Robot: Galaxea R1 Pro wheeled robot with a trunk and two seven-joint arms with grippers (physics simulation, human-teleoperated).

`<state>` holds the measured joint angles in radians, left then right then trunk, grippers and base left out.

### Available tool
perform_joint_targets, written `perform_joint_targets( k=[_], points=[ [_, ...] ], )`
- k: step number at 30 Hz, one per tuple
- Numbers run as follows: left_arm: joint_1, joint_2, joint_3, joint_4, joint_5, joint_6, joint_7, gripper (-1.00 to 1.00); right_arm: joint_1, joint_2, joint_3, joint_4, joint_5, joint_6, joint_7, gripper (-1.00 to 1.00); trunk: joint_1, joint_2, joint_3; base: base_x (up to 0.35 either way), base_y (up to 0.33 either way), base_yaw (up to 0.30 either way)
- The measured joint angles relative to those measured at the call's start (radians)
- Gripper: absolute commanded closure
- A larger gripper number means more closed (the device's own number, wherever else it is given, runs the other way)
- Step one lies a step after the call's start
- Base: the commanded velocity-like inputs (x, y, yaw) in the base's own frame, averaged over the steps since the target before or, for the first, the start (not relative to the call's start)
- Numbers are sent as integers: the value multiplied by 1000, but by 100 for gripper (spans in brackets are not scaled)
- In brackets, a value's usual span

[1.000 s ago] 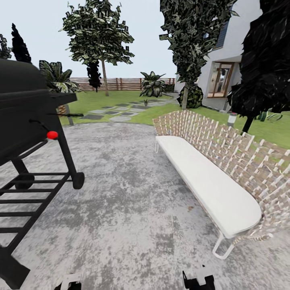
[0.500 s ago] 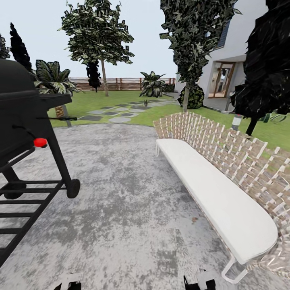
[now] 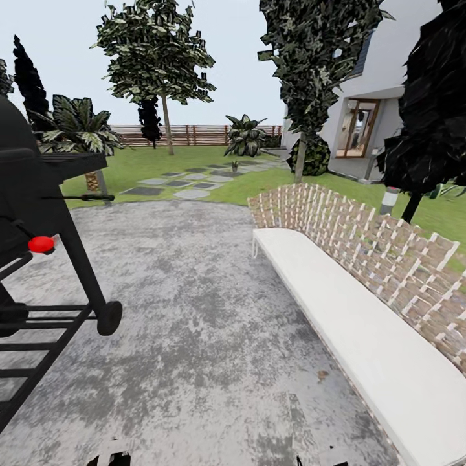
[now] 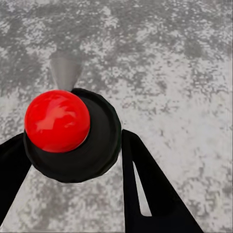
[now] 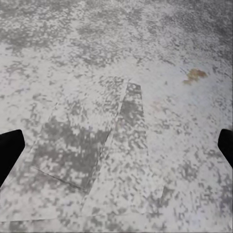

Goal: Pick up the pesticide atomizer in the garden and spray insectifuge to fully cover both potted plants in the garden.

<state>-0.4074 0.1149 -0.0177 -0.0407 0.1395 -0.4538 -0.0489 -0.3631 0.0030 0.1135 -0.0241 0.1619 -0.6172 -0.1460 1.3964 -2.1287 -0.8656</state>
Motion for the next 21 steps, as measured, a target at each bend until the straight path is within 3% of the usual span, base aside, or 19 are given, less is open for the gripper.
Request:
perform_joint_targets(
  k=[21],
  points=[
    [0, -2, 0, -1, 0, 0, 0, 100, 2, 0, 0, 0, 0, 0, 0, -100, 0, 0, 0, 337, 110, 0]
  ],
)
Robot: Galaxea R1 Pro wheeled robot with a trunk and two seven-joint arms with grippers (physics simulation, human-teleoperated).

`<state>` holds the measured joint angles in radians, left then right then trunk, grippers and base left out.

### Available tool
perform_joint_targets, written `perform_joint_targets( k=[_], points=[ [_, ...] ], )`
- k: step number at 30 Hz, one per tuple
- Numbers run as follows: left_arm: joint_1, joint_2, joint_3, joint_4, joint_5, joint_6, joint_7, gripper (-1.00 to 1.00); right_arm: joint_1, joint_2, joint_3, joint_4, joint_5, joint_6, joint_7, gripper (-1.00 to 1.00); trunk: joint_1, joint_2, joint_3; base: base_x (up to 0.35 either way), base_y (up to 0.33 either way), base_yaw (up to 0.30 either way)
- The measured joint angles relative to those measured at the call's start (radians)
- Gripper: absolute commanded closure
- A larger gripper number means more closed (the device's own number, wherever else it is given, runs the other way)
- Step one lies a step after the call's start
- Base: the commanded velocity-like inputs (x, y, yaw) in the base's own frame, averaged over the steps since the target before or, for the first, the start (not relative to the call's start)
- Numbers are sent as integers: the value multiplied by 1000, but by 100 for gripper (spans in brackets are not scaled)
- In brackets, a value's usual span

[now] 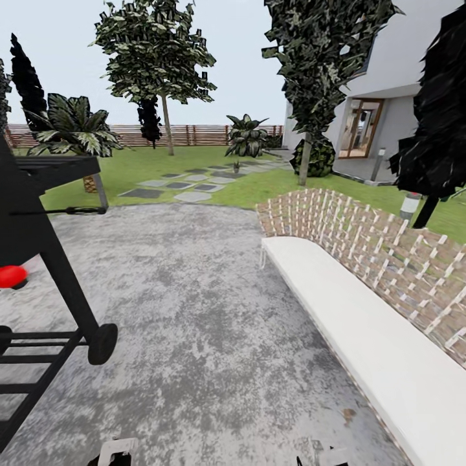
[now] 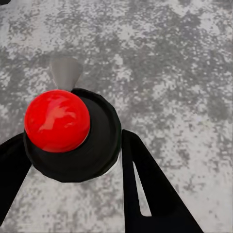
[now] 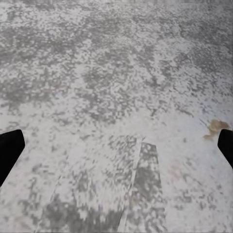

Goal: Pick up the pesticide atomizer in the garden and spray insectifuge to fully cover both potted plants in the garden.

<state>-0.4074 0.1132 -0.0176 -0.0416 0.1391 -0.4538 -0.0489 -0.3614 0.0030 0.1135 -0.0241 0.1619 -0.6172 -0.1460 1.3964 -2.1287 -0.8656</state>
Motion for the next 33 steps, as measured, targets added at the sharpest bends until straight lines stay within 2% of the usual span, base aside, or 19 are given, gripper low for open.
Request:
perform_joint_targets(
  k=[33],
  points=[
    [0, 4, 0, -2, 0, -1, 0, 100, 2, 0, 0, 0, 0, 0, 0, -100, 0, 0, 0, 337, 97, 0]
  ],
)
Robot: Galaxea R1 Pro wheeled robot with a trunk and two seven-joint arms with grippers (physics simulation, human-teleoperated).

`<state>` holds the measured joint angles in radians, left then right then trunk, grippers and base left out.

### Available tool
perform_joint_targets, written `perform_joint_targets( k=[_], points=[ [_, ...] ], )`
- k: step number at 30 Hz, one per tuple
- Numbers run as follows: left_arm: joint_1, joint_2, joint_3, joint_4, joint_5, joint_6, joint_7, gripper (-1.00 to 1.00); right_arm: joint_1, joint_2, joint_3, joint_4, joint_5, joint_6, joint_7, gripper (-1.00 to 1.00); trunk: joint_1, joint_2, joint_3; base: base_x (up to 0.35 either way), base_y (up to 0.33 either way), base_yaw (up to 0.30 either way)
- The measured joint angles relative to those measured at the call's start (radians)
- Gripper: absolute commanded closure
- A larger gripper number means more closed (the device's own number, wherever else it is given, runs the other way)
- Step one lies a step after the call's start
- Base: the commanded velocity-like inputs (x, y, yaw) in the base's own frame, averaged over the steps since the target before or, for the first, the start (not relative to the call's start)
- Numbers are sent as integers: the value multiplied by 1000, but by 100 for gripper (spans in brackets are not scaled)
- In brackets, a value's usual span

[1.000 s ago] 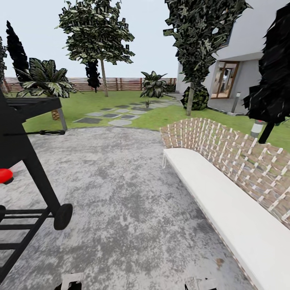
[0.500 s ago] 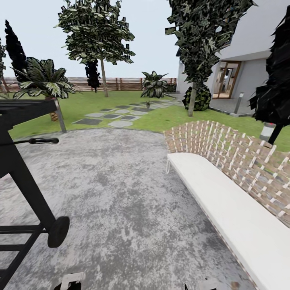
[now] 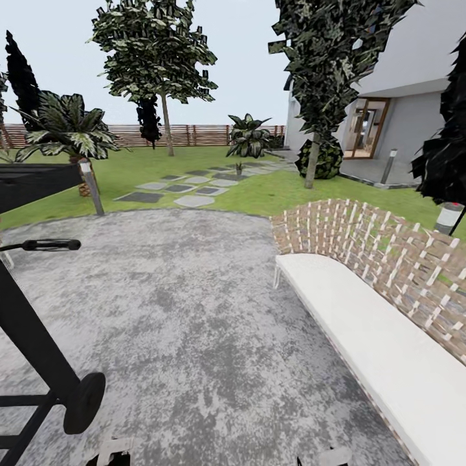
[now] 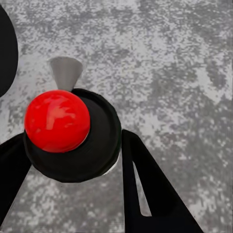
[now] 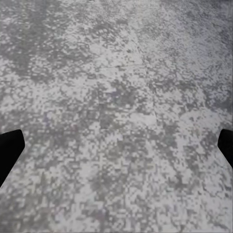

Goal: Pick up the pesticide atomizer in the garden and spray insectifuge to fully cover both potted plants in the garden.

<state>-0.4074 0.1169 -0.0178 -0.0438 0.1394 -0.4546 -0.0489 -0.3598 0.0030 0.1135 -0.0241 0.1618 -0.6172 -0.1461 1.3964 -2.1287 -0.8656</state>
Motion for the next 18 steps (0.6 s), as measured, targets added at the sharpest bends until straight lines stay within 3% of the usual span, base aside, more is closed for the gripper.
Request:
perform_joint_targets(
  k=[18],
  points=[
    [0, -2, 0, 1, -3, 0, 0, 100, 0, 0, 0, 0, 0, 0, 0, -100, 0, 0, 0, 338, 29, 0]
  ],
)
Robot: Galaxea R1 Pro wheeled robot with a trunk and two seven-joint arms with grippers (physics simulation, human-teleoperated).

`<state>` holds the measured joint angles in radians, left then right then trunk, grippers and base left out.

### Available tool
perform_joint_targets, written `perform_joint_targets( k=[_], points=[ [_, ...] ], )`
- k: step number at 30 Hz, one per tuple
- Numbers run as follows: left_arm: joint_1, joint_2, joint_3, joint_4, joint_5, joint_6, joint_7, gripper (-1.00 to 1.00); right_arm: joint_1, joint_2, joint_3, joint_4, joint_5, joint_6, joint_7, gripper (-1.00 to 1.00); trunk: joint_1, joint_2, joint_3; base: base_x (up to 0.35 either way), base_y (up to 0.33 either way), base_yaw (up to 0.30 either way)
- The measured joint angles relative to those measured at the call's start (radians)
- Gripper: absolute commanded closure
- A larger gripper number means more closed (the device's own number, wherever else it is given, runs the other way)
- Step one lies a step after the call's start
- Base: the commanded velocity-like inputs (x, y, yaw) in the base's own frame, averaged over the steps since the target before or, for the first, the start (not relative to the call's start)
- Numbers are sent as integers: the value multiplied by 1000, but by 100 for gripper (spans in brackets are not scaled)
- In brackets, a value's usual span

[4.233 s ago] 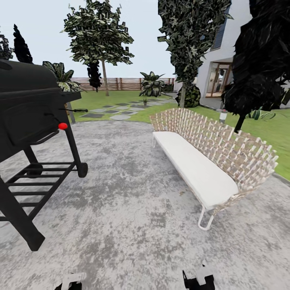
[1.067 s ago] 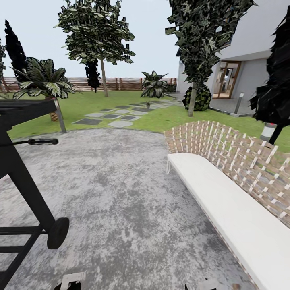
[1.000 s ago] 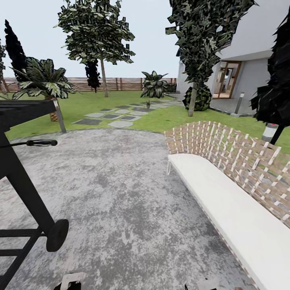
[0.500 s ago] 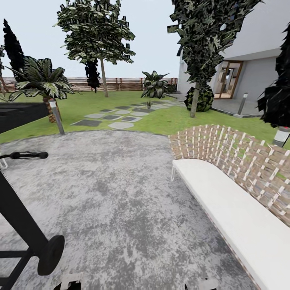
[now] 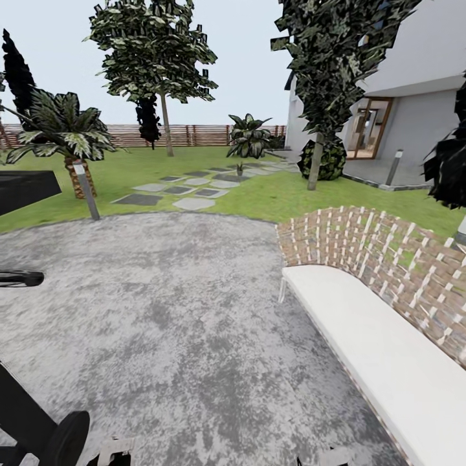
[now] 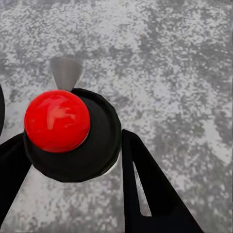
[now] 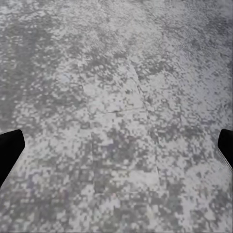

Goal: Pick up the pesticide atomizer in the garden and spray insectifuge to fully cover both potted plants in the garden.

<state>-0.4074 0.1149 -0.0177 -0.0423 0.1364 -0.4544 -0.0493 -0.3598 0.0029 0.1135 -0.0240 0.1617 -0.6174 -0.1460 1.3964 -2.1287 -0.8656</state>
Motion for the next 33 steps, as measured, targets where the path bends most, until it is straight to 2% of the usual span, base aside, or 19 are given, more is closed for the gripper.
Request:
perform_joint_targets(
  k=[33],
  points=[
    [0, 0, 0, 0, 0, 0, 0, 100, 0, 0, 0, 0, 0, 0, 0, -100, 0, 0, 0, 340, 0, 0]
  ],
)
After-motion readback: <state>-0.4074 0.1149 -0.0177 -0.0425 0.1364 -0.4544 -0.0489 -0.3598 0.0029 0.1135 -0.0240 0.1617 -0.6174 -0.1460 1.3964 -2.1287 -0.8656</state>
